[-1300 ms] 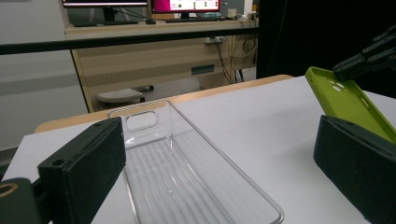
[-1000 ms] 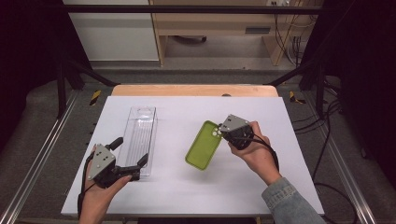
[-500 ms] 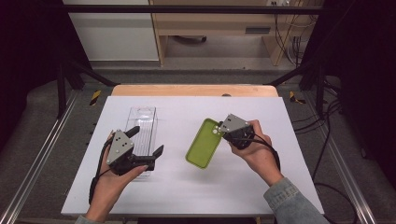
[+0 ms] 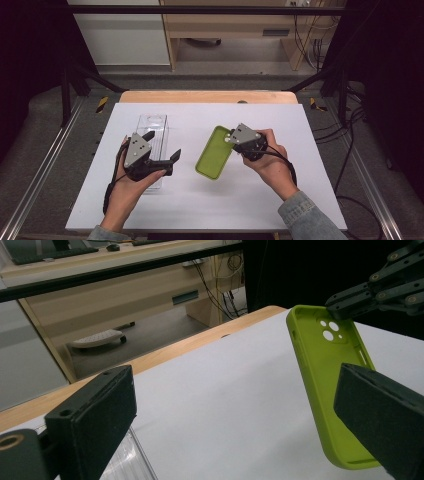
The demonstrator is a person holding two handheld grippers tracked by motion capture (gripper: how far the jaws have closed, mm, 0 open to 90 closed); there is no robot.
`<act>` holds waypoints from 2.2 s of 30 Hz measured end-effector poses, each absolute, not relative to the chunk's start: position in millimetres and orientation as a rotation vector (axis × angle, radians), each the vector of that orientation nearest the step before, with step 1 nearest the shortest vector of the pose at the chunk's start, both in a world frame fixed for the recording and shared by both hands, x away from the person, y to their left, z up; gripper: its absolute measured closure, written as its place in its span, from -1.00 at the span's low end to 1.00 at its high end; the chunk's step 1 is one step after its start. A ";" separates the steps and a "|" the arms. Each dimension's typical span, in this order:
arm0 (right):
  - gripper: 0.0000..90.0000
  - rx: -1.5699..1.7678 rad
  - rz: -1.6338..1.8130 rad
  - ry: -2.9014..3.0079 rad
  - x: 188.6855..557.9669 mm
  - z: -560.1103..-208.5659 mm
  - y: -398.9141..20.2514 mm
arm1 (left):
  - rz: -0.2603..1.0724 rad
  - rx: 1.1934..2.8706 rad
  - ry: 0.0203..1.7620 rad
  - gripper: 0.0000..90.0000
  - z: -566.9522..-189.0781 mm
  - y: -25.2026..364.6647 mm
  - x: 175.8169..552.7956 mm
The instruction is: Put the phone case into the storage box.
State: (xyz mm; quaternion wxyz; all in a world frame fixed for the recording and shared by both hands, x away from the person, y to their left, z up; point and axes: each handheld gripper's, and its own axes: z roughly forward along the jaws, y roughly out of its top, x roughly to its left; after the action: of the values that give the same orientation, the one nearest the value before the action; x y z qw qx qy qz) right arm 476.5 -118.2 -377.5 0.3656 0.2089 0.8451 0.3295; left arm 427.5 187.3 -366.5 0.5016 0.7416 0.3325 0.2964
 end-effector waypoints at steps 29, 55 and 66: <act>0.95 0.459 0.812 2.089 459.0 -382.3 -101.7 | 0.653 1.914 0.818 -0.50 -371.8 134.0 436.3; 0.96 0.409 0.791 2.049 450.6 -379.0 -95.2 | 0.645 1.972 0.878 0.11 -378.5 104.6 444.1; 0.95 0.359 0.777 2.026 445.1 -379.6 -91.6 | 0.599 2.009 0.886 0.39 -378.4 100.3 449.0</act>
State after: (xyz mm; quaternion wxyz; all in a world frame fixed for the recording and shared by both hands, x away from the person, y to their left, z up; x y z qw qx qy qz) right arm 445.1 -91.6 -379.6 0.4541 0.1455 0.8208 0.3146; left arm 449.0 100.3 -378.4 0.4196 0.8012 0.3534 0.2390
